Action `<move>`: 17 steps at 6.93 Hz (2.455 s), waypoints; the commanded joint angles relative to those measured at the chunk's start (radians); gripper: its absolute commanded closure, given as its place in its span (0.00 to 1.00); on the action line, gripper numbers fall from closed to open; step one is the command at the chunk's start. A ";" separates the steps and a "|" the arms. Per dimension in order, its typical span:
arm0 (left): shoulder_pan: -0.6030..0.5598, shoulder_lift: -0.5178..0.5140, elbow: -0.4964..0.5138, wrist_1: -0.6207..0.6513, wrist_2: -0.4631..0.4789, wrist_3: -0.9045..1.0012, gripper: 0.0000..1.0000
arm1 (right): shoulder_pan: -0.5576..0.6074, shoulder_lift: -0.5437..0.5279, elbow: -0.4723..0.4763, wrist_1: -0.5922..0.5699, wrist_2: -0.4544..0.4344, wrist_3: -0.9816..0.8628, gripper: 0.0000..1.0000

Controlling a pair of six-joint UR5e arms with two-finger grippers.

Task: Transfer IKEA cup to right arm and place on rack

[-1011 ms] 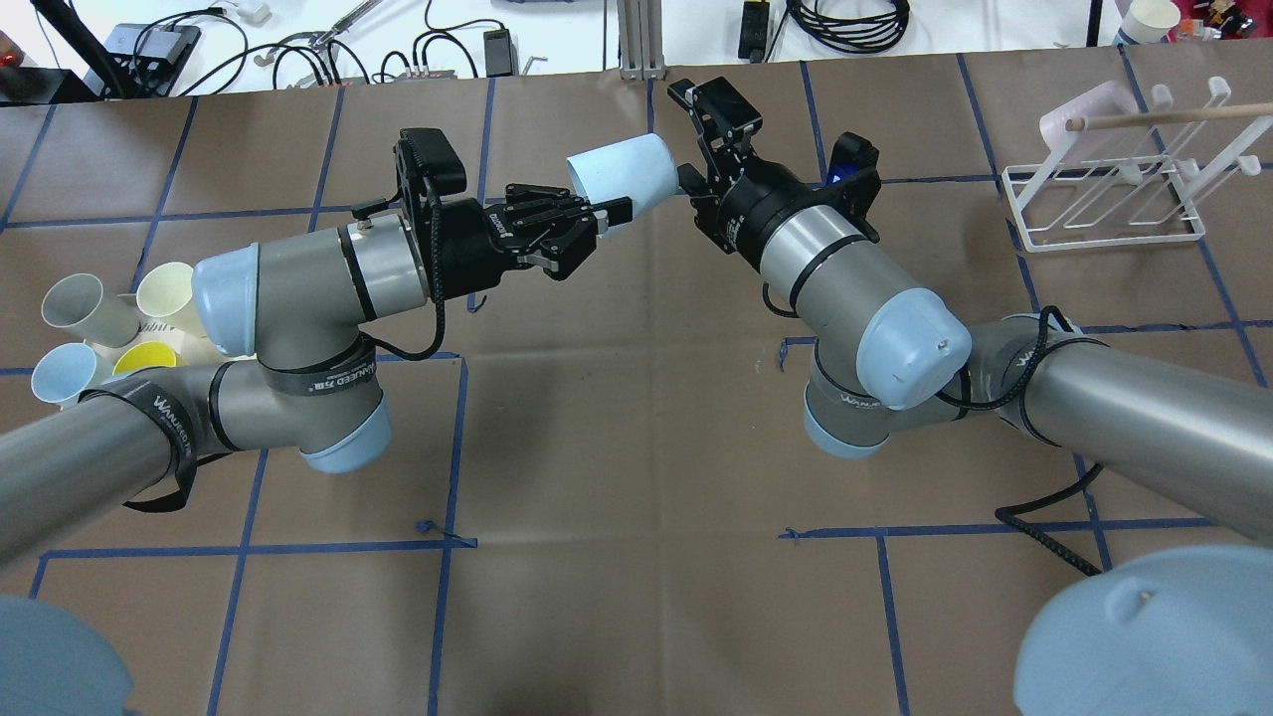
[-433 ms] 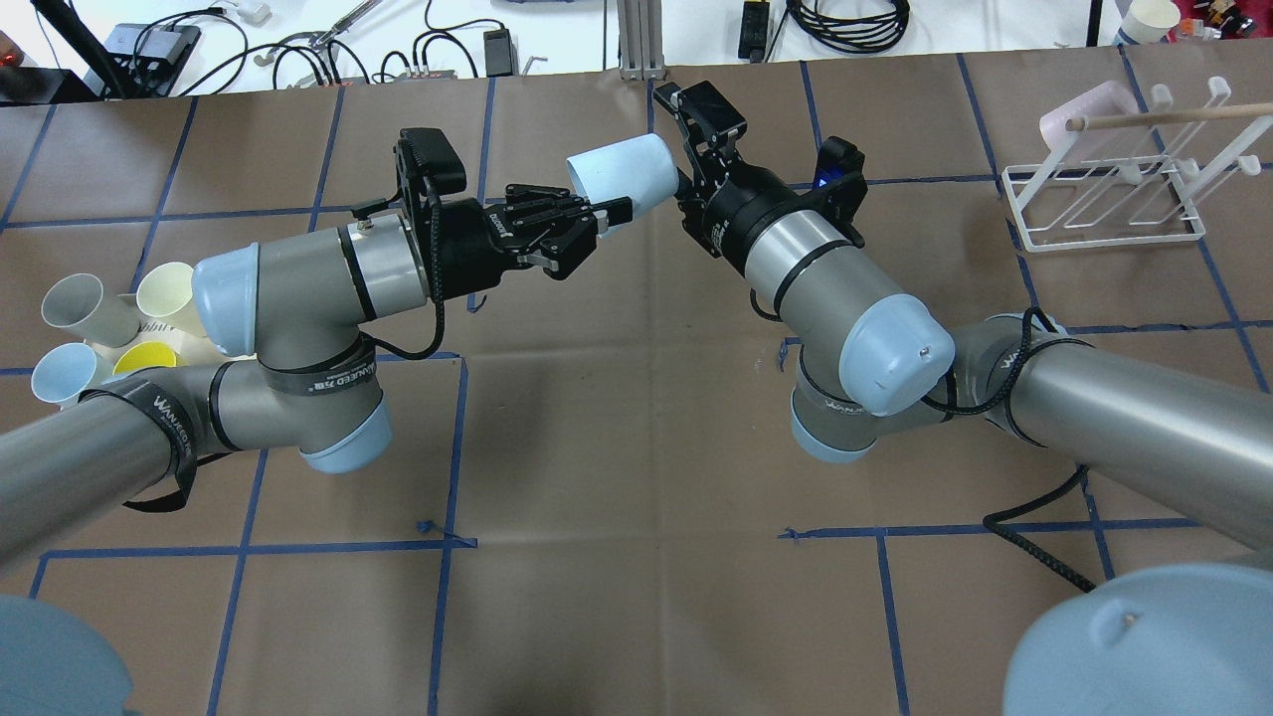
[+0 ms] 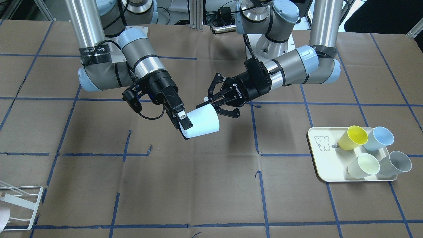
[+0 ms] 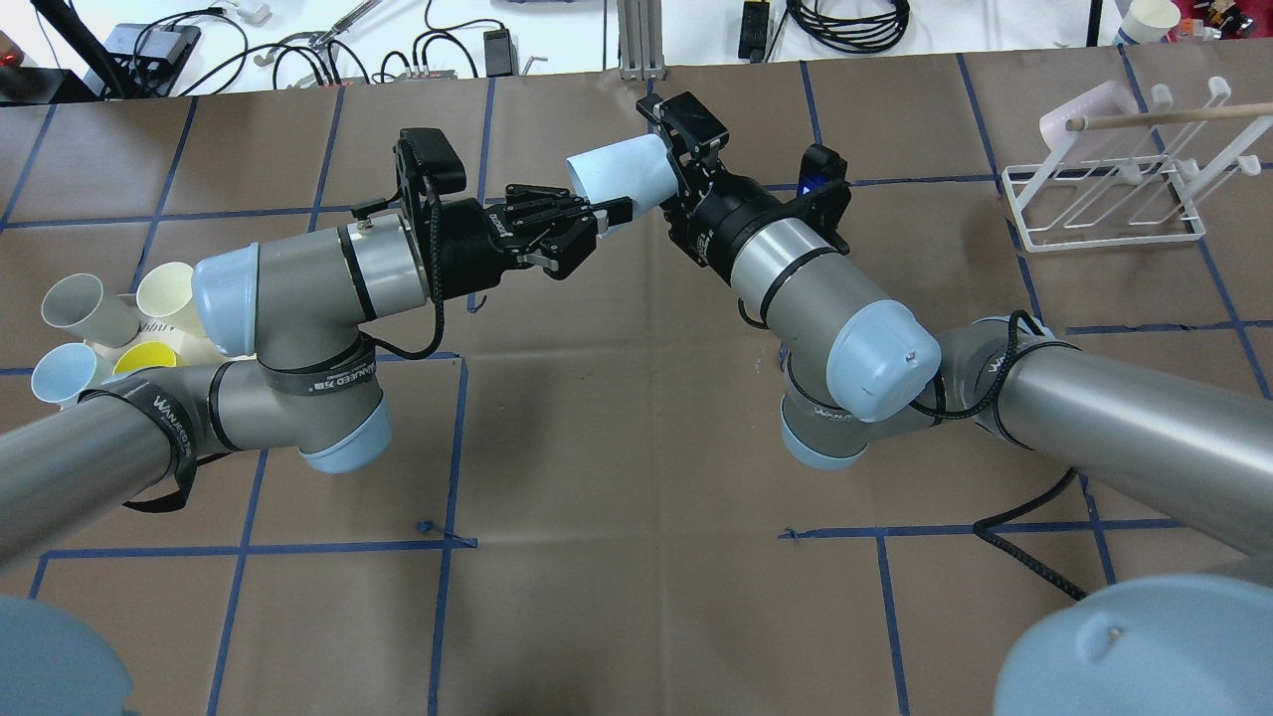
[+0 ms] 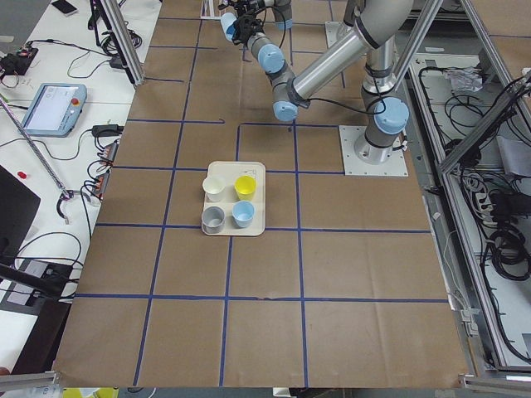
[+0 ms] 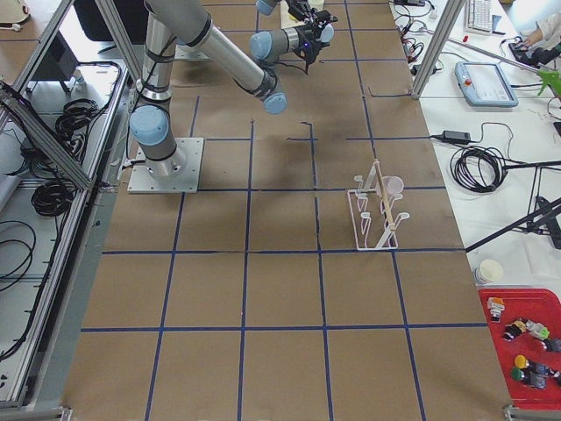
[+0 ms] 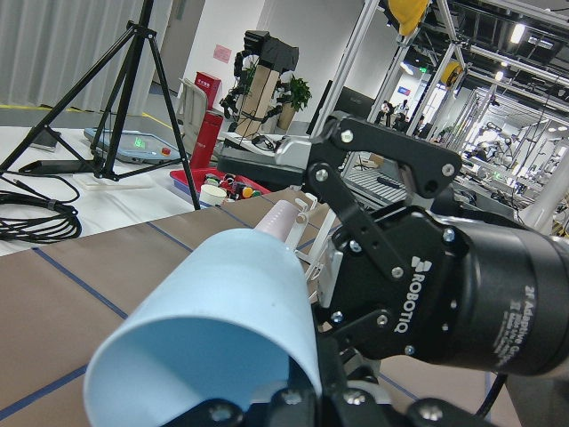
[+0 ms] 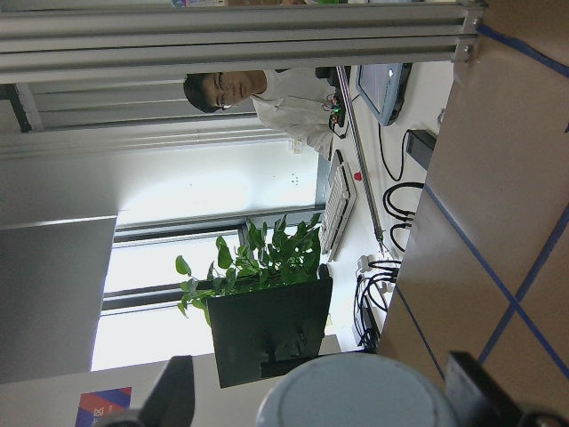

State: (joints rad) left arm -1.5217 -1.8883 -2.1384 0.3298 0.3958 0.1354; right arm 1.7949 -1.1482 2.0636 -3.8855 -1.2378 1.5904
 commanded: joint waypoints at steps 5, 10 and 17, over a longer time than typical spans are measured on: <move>0.000 0.000 0.000 0.000 0.000 0.000 1.00 | 0.012 -0.001 0.001 0.001 0.011 0.002 0.00; 0.000 0.002 0.000 0.002 0.000 -0.008 0.97 | 0.012 -0.001 0.000 0.003 0.012 -0.004 0.29; 0.000 0.009 0.002 0.003 0.031 -0.055 0.01 | 0.012 -0.001 -0.002 0.001 0.015 -0.001 0.42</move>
State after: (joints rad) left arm -1.5217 -1.8788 -2.1370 0.3320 0.4237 0.0970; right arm 1.8070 -1.1490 2.0617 -3.8830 -1.2227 1.5890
